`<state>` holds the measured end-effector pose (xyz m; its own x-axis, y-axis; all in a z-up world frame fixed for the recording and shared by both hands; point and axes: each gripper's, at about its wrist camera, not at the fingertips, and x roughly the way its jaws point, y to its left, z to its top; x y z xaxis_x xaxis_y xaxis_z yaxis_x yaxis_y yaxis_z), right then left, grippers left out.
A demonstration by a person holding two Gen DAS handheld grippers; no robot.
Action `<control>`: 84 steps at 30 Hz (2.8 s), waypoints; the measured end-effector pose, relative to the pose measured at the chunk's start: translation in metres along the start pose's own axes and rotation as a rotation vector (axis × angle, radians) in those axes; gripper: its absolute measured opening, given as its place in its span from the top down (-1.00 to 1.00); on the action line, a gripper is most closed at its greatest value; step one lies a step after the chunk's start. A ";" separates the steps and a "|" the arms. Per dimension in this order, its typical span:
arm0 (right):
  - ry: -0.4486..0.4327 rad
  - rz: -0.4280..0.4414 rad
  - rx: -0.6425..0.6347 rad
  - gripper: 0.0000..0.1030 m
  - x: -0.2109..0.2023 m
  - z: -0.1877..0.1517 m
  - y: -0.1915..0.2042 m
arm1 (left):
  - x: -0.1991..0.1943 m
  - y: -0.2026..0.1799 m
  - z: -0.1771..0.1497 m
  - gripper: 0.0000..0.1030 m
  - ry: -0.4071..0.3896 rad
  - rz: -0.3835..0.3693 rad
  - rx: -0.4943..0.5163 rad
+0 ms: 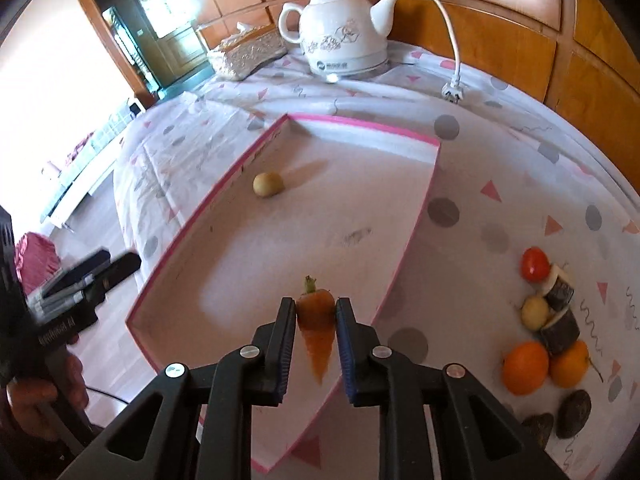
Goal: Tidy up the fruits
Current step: 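Carry the carrot with the right tool into the tray and release, then move the left tool to the dark round taro and grasp it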
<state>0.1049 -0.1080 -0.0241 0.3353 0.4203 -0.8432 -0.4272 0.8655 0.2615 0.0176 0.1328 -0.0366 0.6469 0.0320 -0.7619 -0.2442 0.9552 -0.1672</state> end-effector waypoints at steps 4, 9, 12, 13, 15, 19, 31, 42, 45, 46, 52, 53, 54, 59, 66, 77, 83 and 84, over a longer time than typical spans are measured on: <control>-0.007 0.028 0.023 0.62 0.004 0.017 -0.002 | 0.003 0.002 0.000 -0.67 0.011 -0.001 -0.011; -0.026 0.031 0.083 0.15 0.011 0.032 -0.006 | 0.003 0.001 -0.002 -0.67 0.010 0.001 -0.005; -0.040 0.029 0.099 0.15 0.007 0.029 -0.009 | 0.003 0.002 -0.001 -0.67 0.011 0.001 -0.008; -0.042 0.017 0.098 0.15 0.006 0.027 -0.010 | 0.004 0.001 -0.002 -0.67 0.015 0.000 -0.009; -0.052 -0.013 0.088 0.15 -0.001 0.020 -0.012 | 0.004 0.000 -0.002 -0.67 0.016 -0.001 -0.004; -0.073 -0.078 0.058 0.15 -0.017 0.003 -0.017 | 0.001 -0.004 -0.002 -0.67 0.010 -0.005 0.011; -0.085 -0.282 0.038 0.15 -0.064 -0.050 -0.055 | -0.005 -0.020 -0.002 -0.67 0.006 -0.024 0.055; -0.091 -0.449 0.192 0.15 -0.117 -0.094 -0.132 | -0.009 -0.043 -0.008 -0.67 0.015 -0.048 0.118; -0.099 -0.501 0.247 0.15 -0.133 -0.106 -0.156 | -0.010 -0.051 -0.009 -0.67 0.017 -0.055 0.138; -0.099 -0.519 0.268 0.15 -0.139 -0.111 -0.165 | -0.010 -0.054 -0.010 -0.67 0.017 -0.057 0.147; -0.108 -0.625 0.378 0.15 -0.166 -0.137 -0.209 | -0.010 -0.069 -0.013 -0.67 0.024 -0.064 0.190; -0.110 -0.637 0.392 0.15 -0.169 -0.139 -0.214 | -0.010 -0.071 -0.014 -0.67 0.026 -0.067 0.196; -0.112 -0.656 0.413 0.15 -0.173 -0.143 -0.221 | -0.010 -0.073 -0.014 -0.67 0.028 -0.070 0.203; -0.128 -0.736 0.552 0.15 -0.189 -0.164 -0.258 | -0.012 -0.090 -0.017 -0.67 0.027 -0.089 0.260; -0.171 -0.726 0.781 0.14 -0.205 -0.193 -0.296 | -0.016 -0.133 -0.020 -0.67 0.055 -0.214 0.374; -0.191 -0.676 0.818 0.13 -0.208 -0.195 -0.299 | -0.007 -0.250 -0.055 -0.67 0.202 -0.433 0.614; -0.185 -0.663 0.813 0.13 -0.207 -0.194 -0.298 | 0.005 -0.300 -0.081 -0.61 0.270 -0.493 0.725; -0.184 -0.662 0.812 0.13 -0.207 -0.194 -0.298 | 0.008 -0.305 -0.084 -0.58 0.279 -0.493 0.732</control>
<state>0.0002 -0.5061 -0.0184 0.4465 -0.2249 -0.8661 0.5526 0.8306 0.0692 0.0366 -0.1830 -0.0444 0.3361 -0.4084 -0.8487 0.5913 0.7929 -0.1474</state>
